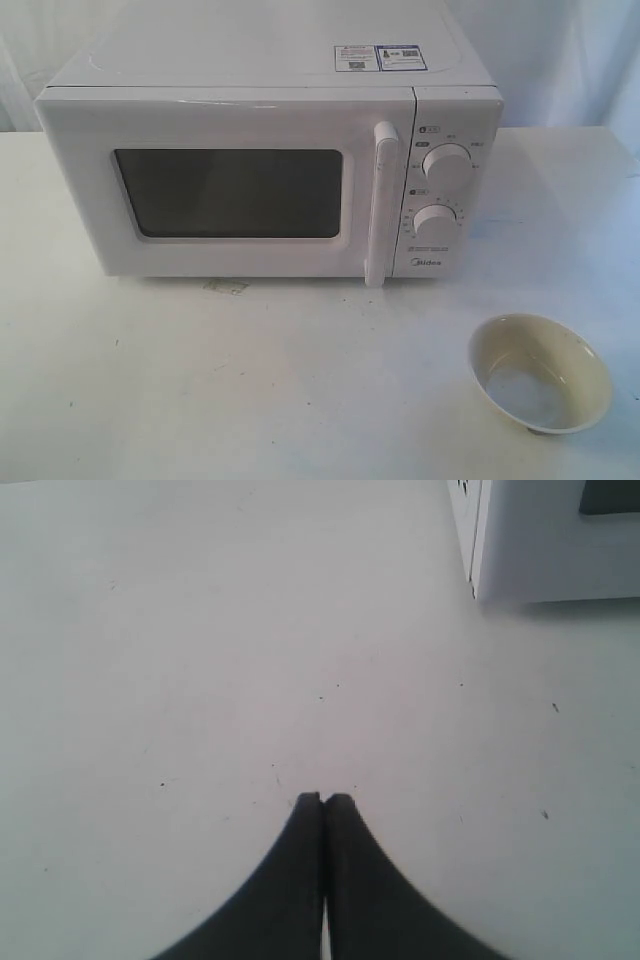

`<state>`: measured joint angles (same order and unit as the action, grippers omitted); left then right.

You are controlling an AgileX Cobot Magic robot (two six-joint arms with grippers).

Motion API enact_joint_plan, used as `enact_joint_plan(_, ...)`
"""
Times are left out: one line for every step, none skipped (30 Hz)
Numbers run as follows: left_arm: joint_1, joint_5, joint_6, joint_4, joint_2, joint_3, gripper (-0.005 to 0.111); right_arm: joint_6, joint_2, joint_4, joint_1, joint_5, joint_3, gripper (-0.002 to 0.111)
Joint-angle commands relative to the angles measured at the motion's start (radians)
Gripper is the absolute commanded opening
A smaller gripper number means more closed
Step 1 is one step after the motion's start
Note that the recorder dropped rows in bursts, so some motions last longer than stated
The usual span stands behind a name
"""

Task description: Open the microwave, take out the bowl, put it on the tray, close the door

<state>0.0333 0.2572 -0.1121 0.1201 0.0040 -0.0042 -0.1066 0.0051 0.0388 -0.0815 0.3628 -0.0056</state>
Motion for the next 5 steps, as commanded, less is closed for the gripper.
enact_joint_plan(0.004, -0.002, 0.005, -0.005, -0.004, 0.004, 0.0, -0.003, -0.005, -0.005, 0.004, -0.011, 0.006, 0.0)
enact_joint_plan(0.004, -0.002, 0.005, -0.005, -0.004, 0.004, 0.0, -0.003, -0.005, -0.005, 0.004, -0.011, 0.006, 0.0)
enact_joint_plan(0.004, -0.002, 0.005, -0.005, -0.004, 0.004, 0.0, -0.003, -0.005, -0.005, 0.004, -0.011, 0.006, 0.0)
enact_joint_plan(0.004, -0.002, 0.005, -0.005, -0.004, 0.004, 0.0, -0.003, -0.005, -0.005, 0.004, -0.011, 0.006, 0.0)
enact_joint_plan(0.004, -0.002, 0.005, -0.005, -0.004, 0.004, 0.0, -0.003, -0.005, -0.005, 0.004, -0.011, 0.006, 0.0)
